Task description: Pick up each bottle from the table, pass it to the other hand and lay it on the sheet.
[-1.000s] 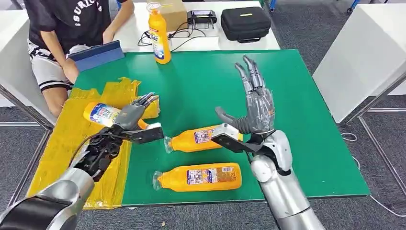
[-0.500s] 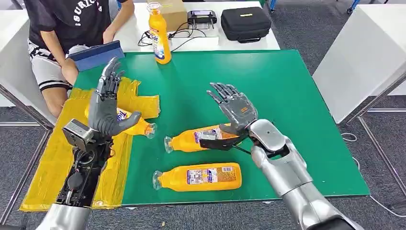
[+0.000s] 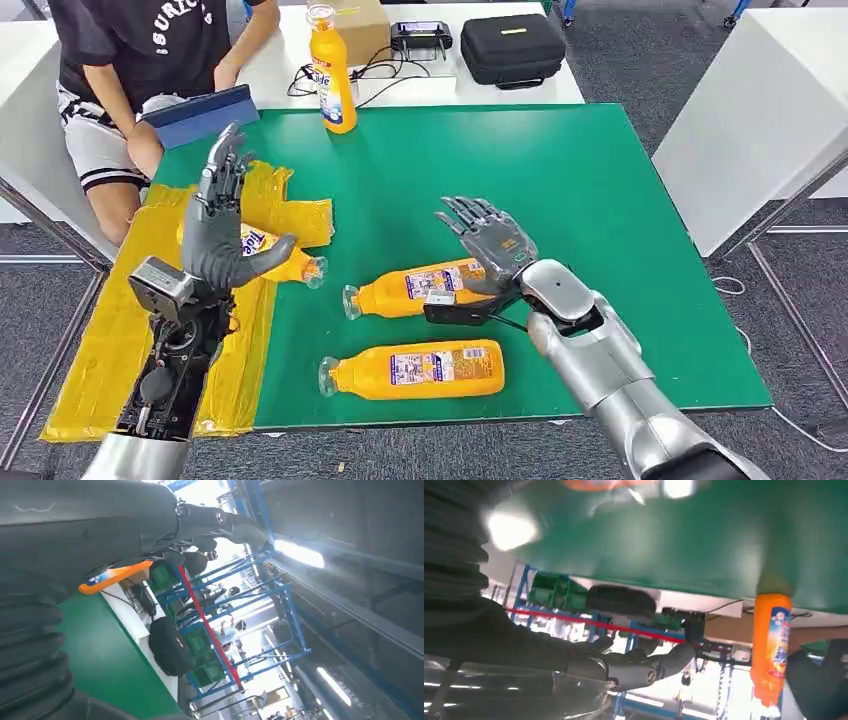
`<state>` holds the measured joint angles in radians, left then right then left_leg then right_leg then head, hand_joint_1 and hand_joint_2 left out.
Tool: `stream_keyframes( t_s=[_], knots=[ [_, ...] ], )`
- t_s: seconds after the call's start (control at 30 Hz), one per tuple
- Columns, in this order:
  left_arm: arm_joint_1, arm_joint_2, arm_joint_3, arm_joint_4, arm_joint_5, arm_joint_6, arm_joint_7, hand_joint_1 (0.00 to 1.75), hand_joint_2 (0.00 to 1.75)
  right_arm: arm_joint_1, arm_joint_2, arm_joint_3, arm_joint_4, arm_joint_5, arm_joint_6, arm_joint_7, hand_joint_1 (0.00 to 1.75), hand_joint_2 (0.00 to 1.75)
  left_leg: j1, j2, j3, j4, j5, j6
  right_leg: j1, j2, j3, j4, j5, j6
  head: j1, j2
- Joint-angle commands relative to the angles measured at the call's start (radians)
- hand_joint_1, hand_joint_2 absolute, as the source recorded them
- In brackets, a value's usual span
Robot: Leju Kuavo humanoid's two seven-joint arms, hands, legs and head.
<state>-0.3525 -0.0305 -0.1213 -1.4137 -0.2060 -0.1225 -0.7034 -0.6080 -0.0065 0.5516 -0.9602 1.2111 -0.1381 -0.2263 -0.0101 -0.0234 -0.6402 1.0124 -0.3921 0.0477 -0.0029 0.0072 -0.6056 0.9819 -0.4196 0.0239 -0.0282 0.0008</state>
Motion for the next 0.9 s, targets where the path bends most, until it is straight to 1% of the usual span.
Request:
stream_keyframes(
  t_s=[0.03,0.07,0.1,0.13,0.2,0.23,0.33,0.37,0.4,0.43,0.5,0.53,0.6,0.63,0.67,0.73,0.77,0.8,0.83,0.87,0.9],
  knots=[
    [0.016,0.017,0.006,0.053,0.011,0.036,0.005,0.00,1.75,0.035,-0.007,0.037,-0.054,-0.021,0.008,0.017,0.00,1.75,0.000,0.002,0.006,-0.001,-0.002,-0.003,0.000,0.000,0.006,-0.001,-0.002,0.000,0.000,0.000],
    [0.028,0.018,0.012,0.052,0.014,0.038,0.005,0.00,1.75,0.058,-0.012,0.036,-0.086,-0.031,0.020,0.023,0.00,1.75,0.000,0.002,0.004,-0.001,-0.001,-0.002,0.000,0.000,0.004,-0.001,-0.001,0.000,0.000,0.000],
    [0.035,0.017,0.019,0.052,0.023,0.037,0.005,0.00,1.75,0.070,-0.017,0.038,-0.100,-0.037,0.030,0.025,0.00,1.75,0.001,0.004,0.010,-0.002,-0.004,-0.005,0.001,0.000,0.011,-0.002,-0.004,-0.001,0.000,0.000],
    [0.040,0.016,0.022,0.050,0.026,0.037,0.005,0.00,1.75,0.074,-0.017,0.038,-0.101,-0.042,0.038,0.027,0.00,1.75,0.001,0.004,0.013,-0.002,-0.005,-0.006,0.001,0.001,0.013,-0.003,-0.005,-0.001,0.000,0.000],
    [0.057,0.013,0.028,0.045,0.032,0.034,0.005,0.00,1.75,0.079,-0.013,0.022,-0.078,-0.054,0.064,0.064,0.00,1.75,0.001,0.003,0.010,-0.002,-0.004,-0.004,0.001,0.000,0.011,-0.003,-0.004,-0.001,0.000,0.000],
    [0.059,0.012,0.030,0.047,0.033,0.033,0.005,0.00,1.75,0.078,-0.013,0.020,-0.068,-0.047,0.065,0.081,0.00,1.75,0.000,0.002,0.005,-0.001,-0.002,-0.002,0.000,0.000,0.005,-0.002,-0.002,0.000,0.000,0.000],
    [0.059,-0.002,0.025,0.069,0.027,0.023,0.005,0.00,1.75,0.068,-0.003,0.003,0.016,-0.048,0.070,0.104,0.00,1.75,0.000,0.003,0.008,-0.001,-0.003,-0.004,0.001,0.000,0.009,-0.002,-0.003,0.000,0.000,0.000],
    [0.059,-0.005,0.023,0.072,0.027,0.023,0.005,0.00,1.75,0.067,-0.001,0.000,0.026,-0.051,0.067,0.104,0.00,1.75,0.000,0.001,0.004,-0.001,-0.001,-0.002,0.000,-0.001,0.005,-0.001,-0.002,0.000,0.000,0.000],
    [0.061,-0.009,0.022,0.074,0.026,0.026,0.005,0.00,1.75,0.062,0.001,-0.003,0.040,-0.053,0.069,0.104,0.00,1.75,0.000,0.001,0.006,-0.001,-0.002,-0.003,0.000,-0.001,0.007,-0.002,-0.002,0.000,0.000,0.000],
    [0.062,-0.010,0.018,0.076,0.025,0.030,0.005,0.00,1.75,0.053,0.005,-0.009,0.060,-0.057,0.072,0.105,0.00,1.75,0.000,0.001,0.004,-0.001,-0.001,-0.002,0.000,-0.001,0.004,-0.002,-0.001,0.000,0.000,0.000],
    [0.061,-0.014,0.018,0.083,0.027,0.033,0.005,0.00,1.75,0.032,0.011,-0.016,0.099,-0.059,0.081,0.111,0.00,1.75,0.000,0.002,0.007,-0.001,-0.002,-0.004,0.000,-0.001,0.007,-0.002,-0.002,0.000,0.000,0.000],
    [0.061,-0.015,0.019,0.084,0.028,0.033,0.005,0.00,1.75,0.026,0.012,-0.017,0.113,-0.059,0.083,0.111,0.00,1.75,0.000,0.002,0.003,-0.001,-0.001,-0.002,0.000,0.000,0.003,-0.001,-0.001,0.000,0.000,0.000],
    [0.060,-0.015,0.026,0.085,0.033,0.031,0.005,0.00,1.75,-0.004,0.020,-0.025,0.177,-0.062,0.094,0.114,0.00,1.75,0.000,0.002,0.006,-0.001,-0.002,-0.003,0.000,0.000,0.007,-0.002,-0.002,0.000,0.000,0.000],
    [0.060,-0.015,0.026,0.085,0.033,0.031,0.005,0.00,1.75,-0.004,0.020,-0.025,0.177,-0.062,0.094,0.114,0.00,1.75,0.000,0.002,0.004,-0.001,-0.002,-0.003,0.000,0.000,0.004,-0.001,-0.002,0.000,0.000,0.000],
    [0.060,-0.015,0.026,0.085,0.033,0.031,0.005,0.00,1.75,-0.004,0.020,-0.025,0.177,-0.062,0.094,0.114,0.00,1.75,0.000,0.003,0.006,-0.001,-0.003,-0.004,0.000,0.000,0.006,-0.001,-0.002,0.000,0.000,0.000],
    [0.063,-0.018,0.036,0.081,0.032,0.029,0.005,0.00,1.75,-0.036,0.034,-0.025,0.249,-0.055,0.081,0.123,0.00,1.75,0.000,0.002,0.002,-0.001,-0.001,-0.002,0.000,0.000,0.002,-0.001,-0.001,0.000,0.000,0.000],
    [0.063,-0.019,0.038,0.081,0.034,0.028,0.005,0.00,1.75,-0.042,0.039,-0.025,0.264,-0.055,0.084,0.123,0.00,1.75,0.000,0.003,0.005,0.000,-0.002,-0.003,0.000,0.001,0.004,-0.001,-0.002,0.000,0.000,0.000],
    [0.065,-0.021,0.040,0.079,0.032,0.021,0.005,0.00,1.75,-0.059,0.050,-0.027,0.305,-0.058,0.089,0.124,0.00,1.75,0.000,0.002,0.003,-0.001,-0.001,-0.002,0.000,0.001,0.003,-0.001,-0.001,0.000,0.000,0.000],
    [0.065,-0.021,0.040,0.079,0.032,0.021,0.005,0.00,1.75,-0.059,0.050,-0.027,0.305,-0.058,0.089,0.124,0.00,1.75,0.000,0.003,0.006,-0.001,-0.003,-0.003,0.000,0.001,0.006,-0.001,-0.002,0.000,0.000,0.000],
    [0.065,-0.021,0.040,0.079,0.032,0.021,0.005,0.00,1.75,-0.059,0.050,-0.027,0.305,-0.058,0.089,0.124,0.00,1.75,0.000,0.003,0.004,-0.001,-0.002,-0.002,0.000,0.001,0.003,-0.001,-0.001,0.000,0.000,0.000],
    [0.059,-0.025,0.038,0.087,0.028,0.016,0.005,0.00,1.75,-0.075,0.063,-0.029,0.359,-0.061,0.094,0.122,0.00,1.75,0.000,0.002,0.003,-0.001,-0.001,-0.002,0.000,0.000,0.003,-0.001,-0.001,0.000,0.000,0.000]
  ],
)
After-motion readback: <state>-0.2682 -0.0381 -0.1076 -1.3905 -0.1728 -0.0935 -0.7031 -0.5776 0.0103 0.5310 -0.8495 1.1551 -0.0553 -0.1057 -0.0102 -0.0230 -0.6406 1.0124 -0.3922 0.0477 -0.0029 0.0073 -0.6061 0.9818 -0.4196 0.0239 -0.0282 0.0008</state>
